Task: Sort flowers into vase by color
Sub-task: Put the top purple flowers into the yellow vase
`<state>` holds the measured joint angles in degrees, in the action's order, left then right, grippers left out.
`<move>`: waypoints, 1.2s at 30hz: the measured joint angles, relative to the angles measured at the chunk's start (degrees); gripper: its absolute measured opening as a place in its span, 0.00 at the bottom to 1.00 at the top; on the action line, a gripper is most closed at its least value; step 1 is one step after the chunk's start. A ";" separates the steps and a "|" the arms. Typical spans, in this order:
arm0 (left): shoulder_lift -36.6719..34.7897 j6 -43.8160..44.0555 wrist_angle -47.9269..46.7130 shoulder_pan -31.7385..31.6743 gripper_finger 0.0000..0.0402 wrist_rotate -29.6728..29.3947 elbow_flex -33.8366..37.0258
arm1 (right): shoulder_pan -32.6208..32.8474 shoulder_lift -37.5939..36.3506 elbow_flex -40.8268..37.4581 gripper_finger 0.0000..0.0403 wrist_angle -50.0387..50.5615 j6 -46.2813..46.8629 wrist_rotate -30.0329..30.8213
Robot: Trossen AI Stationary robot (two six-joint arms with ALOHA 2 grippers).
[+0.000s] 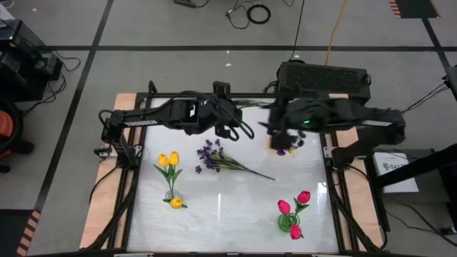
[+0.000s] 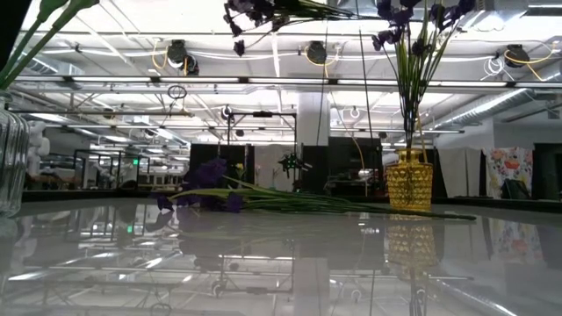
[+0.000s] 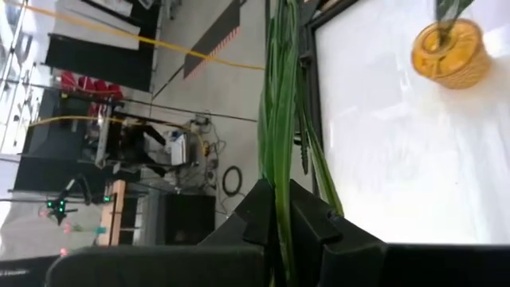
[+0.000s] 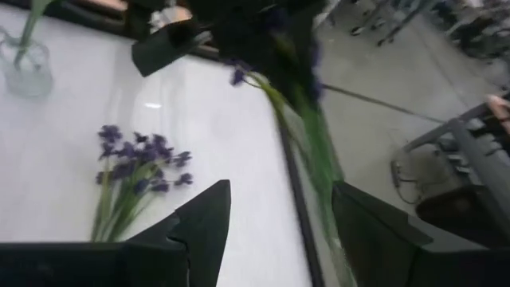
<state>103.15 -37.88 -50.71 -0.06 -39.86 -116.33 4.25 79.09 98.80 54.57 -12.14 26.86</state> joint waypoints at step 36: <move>-0.02 1.53 -5.80 7.13 0.20 -7.78 0.07 | -3.84 10.28 -0.02 0.03 -6.42 1.94 2.99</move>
<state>103.13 -36.35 -56.50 7.08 -47.65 -116.27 0.40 89.36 98.78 48.14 -10.20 29.85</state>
